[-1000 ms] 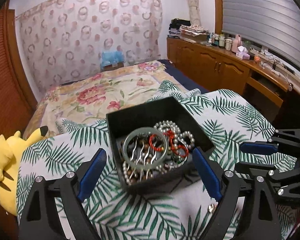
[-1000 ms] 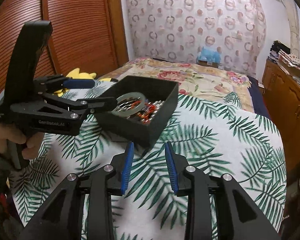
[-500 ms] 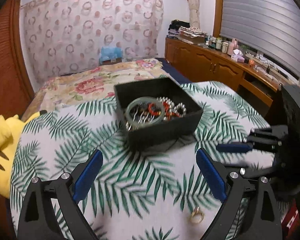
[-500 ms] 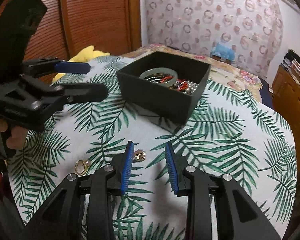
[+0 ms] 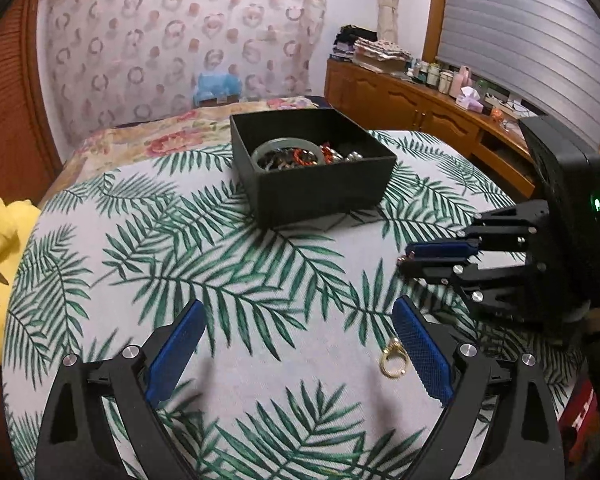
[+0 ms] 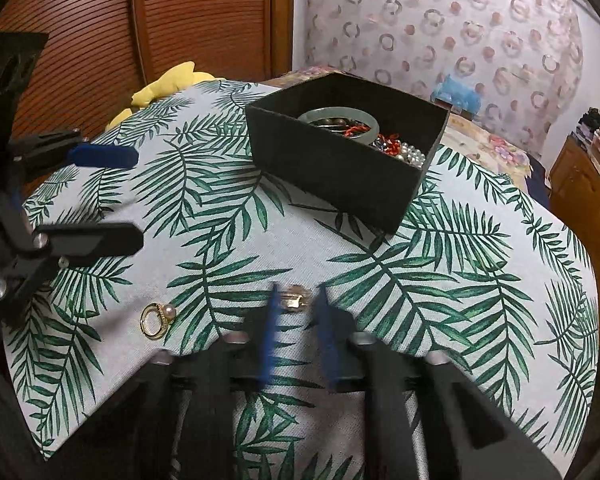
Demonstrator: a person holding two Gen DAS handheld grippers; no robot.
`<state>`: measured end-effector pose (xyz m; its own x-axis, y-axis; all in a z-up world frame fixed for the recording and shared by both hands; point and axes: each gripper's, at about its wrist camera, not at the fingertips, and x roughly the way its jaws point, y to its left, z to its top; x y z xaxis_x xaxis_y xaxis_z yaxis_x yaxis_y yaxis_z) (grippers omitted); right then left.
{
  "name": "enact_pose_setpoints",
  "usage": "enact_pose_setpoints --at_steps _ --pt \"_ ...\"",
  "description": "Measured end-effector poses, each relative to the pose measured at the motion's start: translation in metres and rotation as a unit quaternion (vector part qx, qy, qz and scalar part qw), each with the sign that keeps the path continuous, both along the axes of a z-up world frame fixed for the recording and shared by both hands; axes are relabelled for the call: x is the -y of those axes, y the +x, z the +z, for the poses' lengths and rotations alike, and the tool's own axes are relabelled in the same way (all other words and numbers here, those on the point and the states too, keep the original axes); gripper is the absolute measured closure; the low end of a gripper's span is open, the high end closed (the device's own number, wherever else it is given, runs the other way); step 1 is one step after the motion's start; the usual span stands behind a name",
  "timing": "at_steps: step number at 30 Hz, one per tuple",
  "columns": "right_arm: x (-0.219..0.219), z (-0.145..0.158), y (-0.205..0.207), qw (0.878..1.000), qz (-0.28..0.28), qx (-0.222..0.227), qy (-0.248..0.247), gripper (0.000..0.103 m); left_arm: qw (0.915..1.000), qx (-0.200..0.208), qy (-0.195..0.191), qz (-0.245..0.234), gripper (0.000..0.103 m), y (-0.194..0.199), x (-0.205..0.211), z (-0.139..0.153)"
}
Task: Organize jewelry
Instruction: 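Grasp the gold ring with the left tool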
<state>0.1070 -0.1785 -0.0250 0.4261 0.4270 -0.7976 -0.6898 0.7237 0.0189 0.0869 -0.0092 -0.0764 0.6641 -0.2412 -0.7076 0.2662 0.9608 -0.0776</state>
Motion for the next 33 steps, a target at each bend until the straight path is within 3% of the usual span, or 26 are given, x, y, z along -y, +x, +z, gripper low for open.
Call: enact_pose_setpoints --at_steps 9,15,19,25,27,33 --pt "0.019 0.010 -0.013 1.000 -0.010 0.006 0.021 0.087 0.9993 -0.008 0.006 -0.036 0.012 -0.015 0.021 -0.006" --pt "0.029 0.016 -0.018 0.999 -0.021 0.014 0.023 0.087 0.9974 -0.015 0.020 -0.068 0.043 -0.020 0.039 -0.013" --pt "0.031 0.017 -0.018 0.999 -0.023 0.016 0.022 0.087 0.9966 -0.023 0.025 -0.075 0.070 -0.021 0.044 -0.019" --pt "0.032 0.016 -0.020 0.999 -0.023 0.015 0.020 0.087 0.9959 -0.025 0.027 -0.083 0.072 -0.024 0.048 -0.022" --pt "0.033 0.017 -0.021 0.999 -0.023 0.016 0.020 0.087 0.9957 -0.025 0.028 -0.085 0.085 -0.024 0.048 -0.022" --pt "0.035 0.020 -0.019 0.999 -0.024 0.021 0.024 0.087 0.9975 -0.010 0.013 -0.069 0.085 -0.019 0.042 -0.012"
